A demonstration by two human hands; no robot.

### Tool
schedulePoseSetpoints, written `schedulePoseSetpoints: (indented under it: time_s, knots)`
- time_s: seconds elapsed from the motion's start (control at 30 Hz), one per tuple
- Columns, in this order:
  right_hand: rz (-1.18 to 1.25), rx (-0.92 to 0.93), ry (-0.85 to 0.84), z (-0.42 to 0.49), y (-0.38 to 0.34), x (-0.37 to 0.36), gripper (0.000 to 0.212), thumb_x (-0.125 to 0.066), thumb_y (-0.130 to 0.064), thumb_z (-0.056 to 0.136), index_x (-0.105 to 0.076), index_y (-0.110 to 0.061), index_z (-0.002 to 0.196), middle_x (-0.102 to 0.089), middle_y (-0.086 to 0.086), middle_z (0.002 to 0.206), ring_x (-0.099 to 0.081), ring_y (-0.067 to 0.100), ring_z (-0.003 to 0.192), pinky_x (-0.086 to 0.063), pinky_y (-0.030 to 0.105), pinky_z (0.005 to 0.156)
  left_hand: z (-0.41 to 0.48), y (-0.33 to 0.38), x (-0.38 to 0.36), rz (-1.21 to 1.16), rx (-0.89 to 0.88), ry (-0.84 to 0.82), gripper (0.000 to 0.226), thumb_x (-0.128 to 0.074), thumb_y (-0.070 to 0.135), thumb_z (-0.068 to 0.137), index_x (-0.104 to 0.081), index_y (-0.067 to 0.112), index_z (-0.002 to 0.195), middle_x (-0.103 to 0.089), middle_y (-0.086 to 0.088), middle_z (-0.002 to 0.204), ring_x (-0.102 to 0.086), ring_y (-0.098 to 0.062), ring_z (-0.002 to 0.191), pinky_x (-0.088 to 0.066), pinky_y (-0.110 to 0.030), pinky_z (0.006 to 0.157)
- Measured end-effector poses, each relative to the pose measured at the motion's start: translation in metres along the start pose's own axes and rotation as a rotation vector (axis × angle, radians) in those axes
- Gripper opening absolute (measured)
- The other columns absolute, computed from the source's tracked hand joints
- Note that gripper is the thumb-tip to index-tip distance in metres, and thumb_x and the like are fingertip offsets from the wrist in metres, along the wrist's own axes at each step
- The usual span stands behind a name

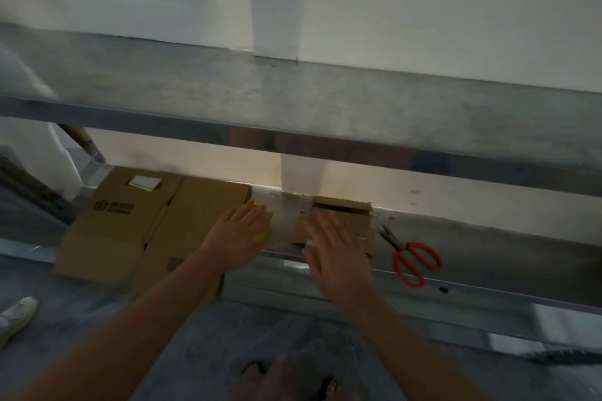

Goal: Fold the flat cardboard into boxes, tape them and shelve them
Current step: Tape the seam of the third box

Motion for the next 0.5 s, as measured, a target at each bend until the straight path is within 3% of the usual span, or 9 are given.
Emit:
schedulePoseSetpoints:
  time_s: [0.07, 0.17, 0.3, 0.37, 0.5]
  knots:
    - [-0.027, 0.011, -0.06, 0.001, -0.024, -0.022, 0.055, -0.036, -0.041, 0.102, -0.031, -0.021, 0.153, -0.03, 0.008, 0.158, -0.017, 0.027, 0.15, -0.013, 0.045, 0.121, -0.014, -0.021, -0.015, 0.016, 0.016, -0.065, 0.063, -0.031, 0.054, 0.098, -0.014, 0.03, 0.154, -0.011, 0.006, 0.161, -0.003, -0.02, 0.149, -0.009, -0.038, 0.119]
    - [-0.016, -0.113, -0.223, 0.013, -0.047, -0.057, 0.057, -0.026, -0.045, 0.104, -0.012, -0.026, 0.157, -0.014, 0.004, 0.164, -0.004, 0.022, 0.151, -0.009, 0.039, 0.122, -0.022, -0.045, -0.033, 0.008, 0.015, -0.129, 0.064, -0.031, 0.053, 0.097, -0.013, 0.03, 0.154, -0.007, 0.007, 0.162, 0.0, -0.019, 0.149, -0.006, -0.039, 0.119]
    - [-0.01, -0.303, -0.312, 0.034, -0.066, -0.093, 0.059, -0.027, -0.046, 0.104, -0.011, -0.026, 0.157, -0.014, 0.0, 0.164, -0.011, 0.02, 0.15, -0.02, 0.039, 0.119, -0.022, -0.059, -0.048, -0.057, -0.035, -0.188, 0.062, -0.031, 0.051, 0.098, -0.016, 0.028, 0.153, -0.009, 0.005, 0.162, -0.002, -0.018, 0.149, -0.005, -0.038, 0.119]
    - [-0.029, -0.357, -0.36, 0.041, -0.068, -0.105, 0.059, -0.031, -0.044, 0.104, -0.012, -0.026, 0.157, -0.015, -0.002, 0.163, -0.014, 0.02, 0.149, -0.02, 0.04, 0.119, -0.021, -0.059, -0.052, -0.092, -0.073, -0.198, 0.058, -0.031, 0.048, 0.099, -0.021, 0.026, 0.152, -0.016, 0.003, 0.161, -0.008, -0.018, 0.149, -0.007, -0.037, 0.119]
    - [-0.024, -0.428, -0.34, 0.057, -0.064, -0.117, 0.053, -0.042, -0.035, 0.102, -0.028, -0.026, 0.152, -0.029, -0.005, 0.157, -0.02, 0.019, 0.145, -0.028, 0.038, 0.115, -0.016, -0.061, -0.053, -0.179, -0.158, -0.046, 0.047, -0.044, 0.035, 0.097, -0.045, 0.018, 0.141, -0.044, -0.005, 0.147, -0.028, -0.026, 0.144, -0.015, -0.041, 0.119]
Point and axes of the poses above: each hand's wrist, its own z-axis towards the middle knuckle, its own x-axis out of the back of the hand, y = z × x, the point moved 1 cm from there along z, towards the middle knuckle
